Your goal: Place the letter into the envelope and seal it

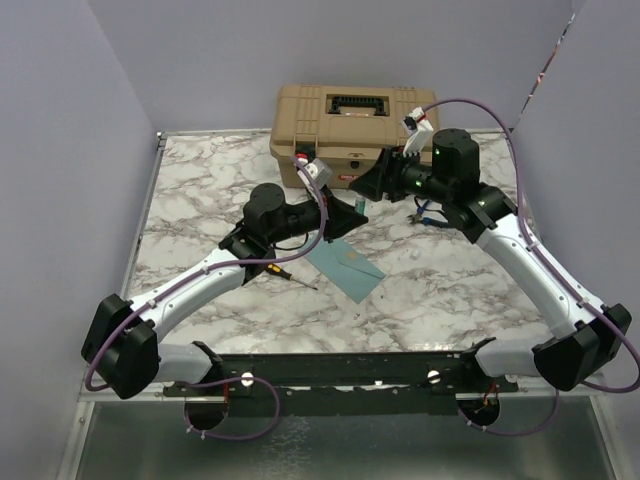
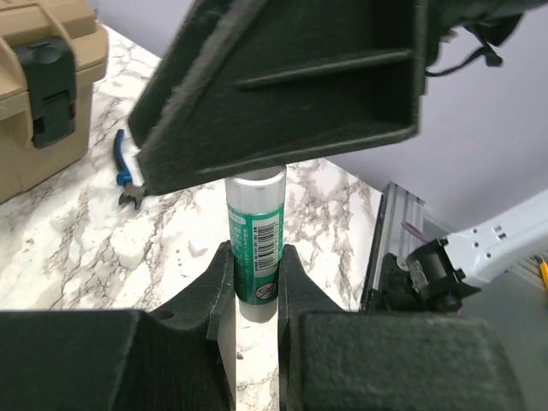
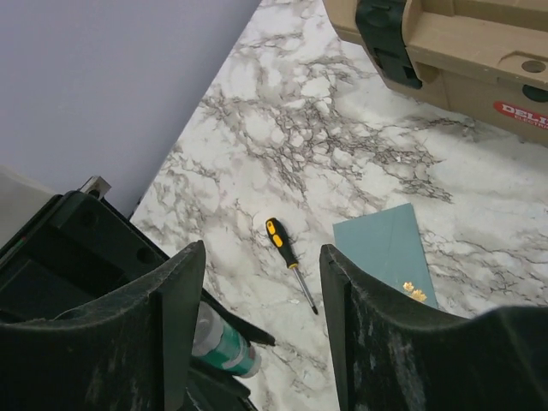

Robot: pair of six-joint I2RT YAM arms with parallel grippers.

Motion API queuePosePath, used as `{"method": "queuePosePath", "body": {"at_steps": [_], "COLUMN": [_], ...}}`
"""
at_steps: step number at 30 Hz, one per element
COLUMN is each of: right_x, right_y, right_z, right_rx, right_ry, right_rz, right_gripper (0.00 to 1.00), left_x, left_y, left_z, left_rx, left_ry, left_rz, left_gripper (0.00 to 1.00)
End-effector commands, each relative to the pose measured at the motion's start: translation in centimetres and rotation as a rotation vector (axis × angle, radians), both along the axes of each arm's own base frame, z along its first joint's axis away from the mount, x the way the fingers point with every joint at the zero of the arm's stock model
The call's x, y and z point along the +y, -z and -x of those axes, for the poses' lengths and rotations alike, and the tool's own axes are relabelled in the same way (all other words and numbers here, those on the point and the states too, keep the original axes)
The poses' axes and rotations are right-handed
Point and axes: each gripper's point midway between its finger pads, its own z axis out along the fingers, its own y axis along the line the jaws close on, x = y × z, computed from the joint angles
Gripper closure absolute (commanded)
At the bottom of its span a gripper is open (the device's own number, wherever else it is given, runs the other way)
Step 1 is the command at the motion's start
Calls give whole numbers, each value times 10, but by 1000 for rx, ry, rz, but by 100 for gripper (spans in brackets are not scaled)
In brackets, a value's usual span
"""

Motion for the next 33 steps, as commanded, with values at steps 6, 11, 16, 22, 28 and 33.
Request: {"method": "queuePosePath", "body": {"at_steps": [6,11,16,22,28,33], "right_x": [5,12,14,15,22,11], "right_y": [-11,-6,-8,-16,-45,-50], "right_z": [16,21,27,32,91,171], "right_rx": [1,19,17,-27,-270,-439], "right_ry": [-30,-94,-130,-169,-526,-988], "right_rz": [-73,-65,-67,-73,-111,-197], "right_gripper": [36,48,61,92,100,100], "left_x": [0,0,1,1,-6,-2], "left_y": [-6,-8,-14,-16,-18,-34], "left_z": [-20,-21,-18,-9,41,76], "left_rx": [31,33,26,20,-41,-141], "left_ry": [-98,-101,-99,-55,232,424], "left_rz": [36,41,52,55,25,30], "left_gripper": [100,100,100,100,100,100]}}
